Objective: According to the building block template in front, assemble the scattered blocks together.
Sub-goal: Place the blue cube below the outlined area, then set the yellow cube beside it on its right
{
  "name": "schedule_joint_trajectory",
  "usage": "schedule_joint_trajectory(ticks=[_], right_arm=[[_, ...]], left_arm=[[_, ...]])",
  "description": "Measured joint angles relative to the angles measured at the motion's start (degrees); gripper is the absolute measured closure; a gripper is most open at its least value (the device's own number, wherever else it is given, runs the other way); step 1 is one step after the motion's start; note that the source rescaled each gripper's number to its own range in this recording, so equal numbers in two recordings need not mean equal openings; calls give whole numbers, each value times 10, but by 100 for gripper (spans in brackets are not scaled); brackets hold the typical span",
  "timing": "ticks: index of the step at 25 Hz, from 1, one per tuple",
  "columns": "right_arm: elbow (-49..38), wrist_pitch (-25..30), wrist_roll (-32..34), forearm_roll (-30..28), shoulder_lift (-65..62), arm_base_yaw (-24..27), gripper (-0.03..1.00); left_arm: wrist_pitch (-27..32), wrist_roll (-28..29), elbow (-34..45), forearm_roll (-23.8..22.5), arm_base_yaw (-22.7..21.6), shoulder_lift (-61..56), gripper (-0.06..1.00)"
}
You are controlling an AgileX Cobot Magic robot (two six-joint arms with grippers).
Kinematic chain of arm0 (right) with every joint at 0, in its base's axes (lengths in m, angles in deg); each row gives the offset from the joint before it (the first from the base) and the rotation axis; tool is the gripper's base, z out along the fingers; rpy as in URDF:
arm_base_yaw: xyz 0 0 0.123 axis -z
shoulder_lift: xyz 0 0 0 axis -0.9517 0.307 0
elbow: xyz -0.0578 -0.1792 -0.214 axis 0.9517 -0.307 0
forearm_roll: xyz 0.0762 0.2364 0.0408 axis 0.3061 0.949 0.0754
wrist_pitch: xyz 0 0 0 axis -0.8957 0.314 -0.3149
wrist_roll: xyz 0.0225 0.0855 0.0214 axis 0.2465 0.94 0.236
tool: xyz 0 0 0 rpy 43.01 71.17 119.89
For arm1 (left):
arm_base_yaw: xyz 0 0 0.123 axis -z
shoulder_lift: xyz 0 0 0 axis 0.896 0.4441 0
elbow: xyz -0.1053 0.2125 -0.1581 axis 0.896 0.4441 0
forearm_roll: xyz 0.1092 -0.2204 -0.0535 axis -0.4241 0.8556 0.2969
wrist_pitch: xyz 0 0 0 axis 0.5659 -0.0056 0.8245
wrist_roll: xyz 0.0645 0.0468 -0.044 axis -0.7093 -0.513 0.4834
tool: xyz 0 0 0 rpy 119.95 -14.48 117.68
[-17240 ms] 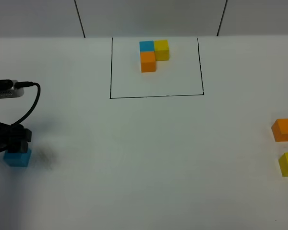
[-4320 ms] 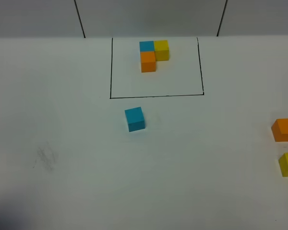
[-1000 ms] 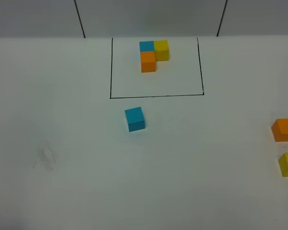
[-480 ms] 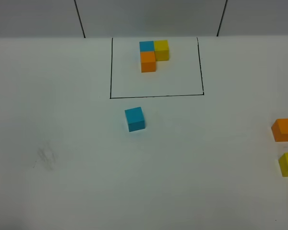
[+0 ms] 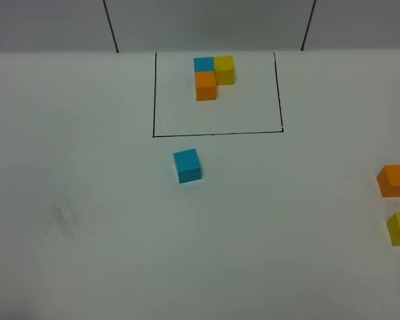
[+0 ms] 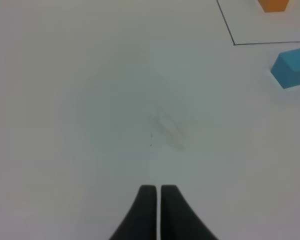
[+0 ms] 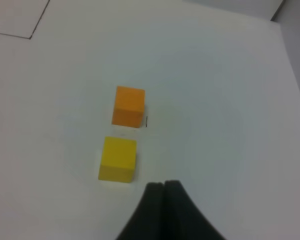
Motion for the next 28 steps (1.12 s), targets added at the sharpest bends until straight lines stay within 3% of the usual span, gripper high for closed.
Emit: schedule_joint_trajectory(ticks=[24, 28], right_arm=[[0, 0, 0, 1, 0, 0, 97], [0, 0, 0, 1, 0, 0, 88]], left_arm=[[1, 0, 0, 0, 0, 0, 94], [1, 0, 0, 0, 0, 0, 94]])
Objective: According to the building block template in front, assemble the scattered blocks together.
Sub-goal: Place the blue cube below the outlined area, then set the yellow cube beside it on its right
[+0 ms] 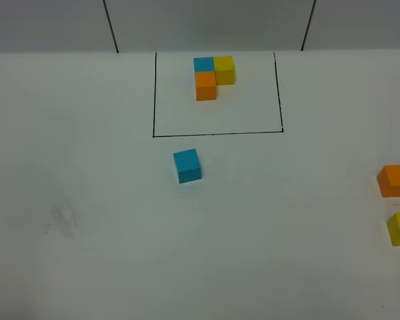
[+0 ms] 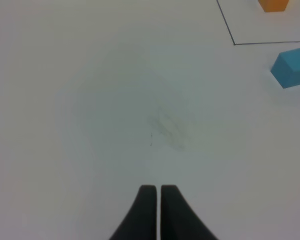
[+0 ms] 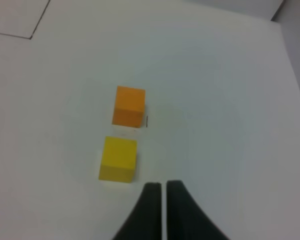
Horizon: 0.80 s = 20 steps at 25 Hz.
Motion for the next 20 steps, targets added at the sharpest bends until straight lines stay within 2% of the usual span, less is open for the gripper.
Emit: schedule_joint_trajectory(ticks=[2, 8, 10, 13, 20], right_arm=[[0, 0, 0, 1, 0, 0, 76], [0, 0, 0, 2, 0, 0, 17], [0, 0, 0, 1, 0, 0, 3], [0, 0, 0, 1, 0, 0, -3], [21, 0, 15, 1, 39, 0, 3]], left_arm=[[0, 0, 0, 0, 0, 0, 94], [0, 0, 0, 0, 0, 0, 94], [0, 0, 0, 0, 0, 0, 94], [0, 0, 0, 0, 0, 0, 94], [0, 0, 0, 0, 0, 0, 94]])
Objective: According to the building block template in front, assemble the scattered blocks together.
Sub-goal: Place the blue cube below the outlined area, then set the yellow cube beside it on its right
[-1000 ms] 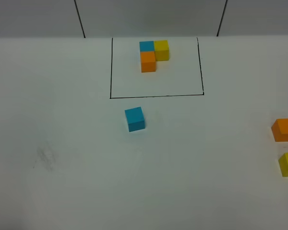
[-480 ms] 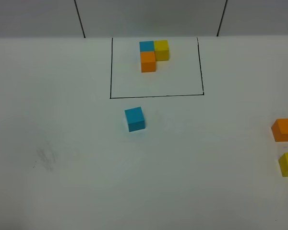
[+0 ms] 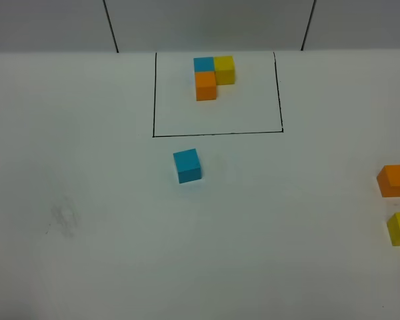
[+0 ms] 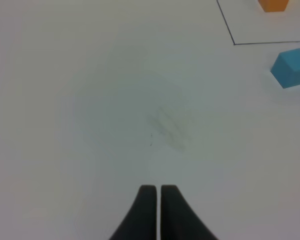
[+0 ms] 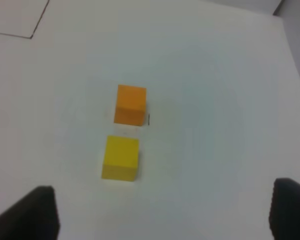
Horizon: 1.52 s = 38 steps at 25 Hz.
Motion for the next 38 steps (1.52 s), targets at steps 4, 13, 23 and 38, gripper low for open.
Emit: schedule_joint_trajectory(ticks=[4, 13, 23, 38], right_arm=[[30, -1, 0, -2, 66, 0, 4], [46, -68, 1, -14, 242, 0, 4], [46, -132, 14, -13, 438, 0, 4], [47, -192, 37, 32, 631, 0, 5]], left_arm=[[0, 0, 0, 0, 0, 0, 94], [0, 0, 0, 0, 0, 0, 94], [0, 0, 0, 0, 0, 0, 94], [0, 0, 0, 0, 0, 0, 94]])
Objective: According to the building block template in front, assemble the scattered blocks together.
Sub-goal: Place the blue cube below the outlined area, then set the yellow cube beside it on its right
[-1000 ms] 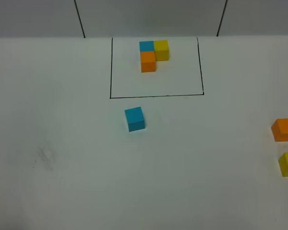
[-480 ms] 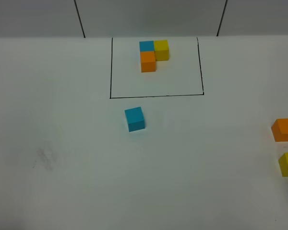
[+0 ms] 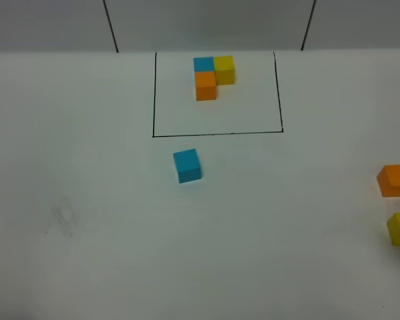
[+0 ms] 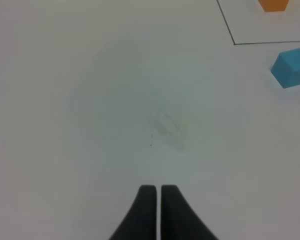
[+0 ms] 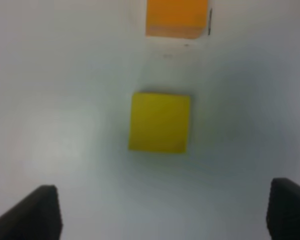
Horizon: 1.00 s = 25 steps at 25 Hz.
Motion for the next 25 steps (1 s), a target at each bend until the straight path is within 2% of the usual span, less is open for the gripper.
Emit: schedule_joint_trajectory(ticks=[6, 25], right_arm=[[0, -35, 21, 0, 68, 0, 6], [1, -155, 33, 0, 258, 0, 6]], left_arm=[[0, 0, 0, 0, 0, 0, 94], [-1, 0, 0, 0, 0, 0, 94]])
